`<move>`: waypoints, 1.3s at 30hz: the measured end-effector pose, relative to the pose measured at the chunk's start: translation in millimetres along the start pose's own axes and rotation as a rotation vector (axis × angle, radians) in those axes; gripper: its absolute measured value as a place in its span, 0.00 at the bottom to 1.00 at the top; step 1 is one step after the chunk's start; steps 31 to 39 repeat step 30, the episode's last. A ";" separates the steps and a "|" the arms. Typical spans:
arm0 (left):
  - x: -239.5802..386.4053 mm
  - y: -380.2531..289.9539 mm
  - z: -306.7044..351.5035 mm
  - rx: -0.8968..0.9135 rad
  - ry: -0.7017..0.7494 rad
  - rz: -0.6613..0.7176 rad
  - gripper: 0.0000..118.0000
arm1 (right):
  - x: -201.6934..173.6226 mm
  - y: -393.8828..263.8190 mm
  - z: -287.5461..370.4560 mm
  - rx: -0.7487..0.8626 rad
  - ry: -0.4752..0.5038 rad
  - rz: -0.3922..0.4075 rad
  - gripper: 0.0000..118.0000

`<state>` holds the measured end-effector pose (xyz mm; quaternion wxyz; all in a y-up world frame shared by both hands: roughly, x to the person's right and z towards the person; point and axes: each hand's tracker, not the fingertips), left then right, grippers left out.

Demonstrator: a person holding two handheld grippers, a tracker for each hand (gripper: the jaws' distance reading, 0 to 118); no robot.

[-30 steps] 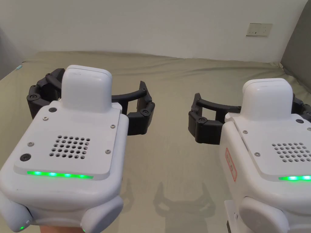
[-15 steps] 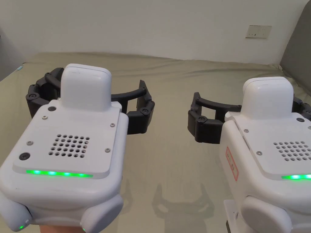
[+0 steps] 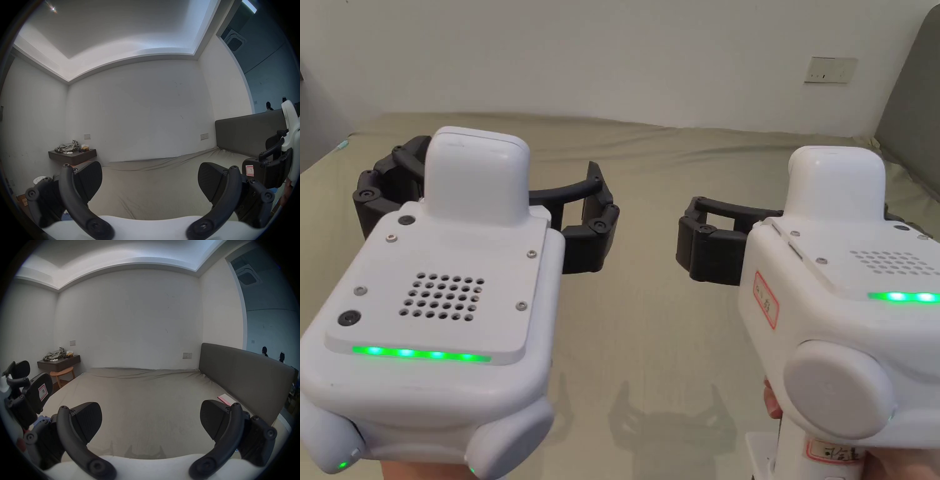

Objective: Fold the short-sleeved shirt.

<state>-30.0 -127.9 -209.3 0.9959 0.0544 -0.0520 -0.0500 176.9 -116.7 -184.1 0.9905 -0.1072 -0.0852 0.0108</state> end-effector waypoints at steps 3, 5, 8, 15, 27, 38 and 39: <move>-0.6 0.7 0.2 0.000 -0.001 0.003 0.98 | 0.6 3.4 1.7 -0.024 0.023 -0.039 1.00; -0.6 0.7 0.0 0.000 -0.002 0.000 0.98 | 5.2 2.6 -0.1 -0.026 0.022 -0.050 1.00; -0.1 0.5 -0.2 -0.004 -0.004 -0.002 0.98 | 8.1 1.6 -1.7 -0.028 -0.006 -0.057 1.00; 2.7 -0.9 0.0 -0.007 -0.008 -0.003 0.98 | 16.6 -5.6 -6.9 -0.039 -0.004 -0.051 1.00; 4.8 -2.7 1.1 -0.015 -0.008 -0.007 0.98 | 16.4 -11.7 -9.1 -0.039 0.016 -0.033 1.00; 4.0 -1.8 1.4 -0.013 -0.008 -0.005 0.98 | 14.3 -13.2 -11.8 -0.060 -0.009 -0.037 1.00; 4.0 -1.8 1.4 -0.013 -0.008 -0.005 0.98 | 14.3 -13.2 -11.8 -0.060 -0.009 -0.037 1.00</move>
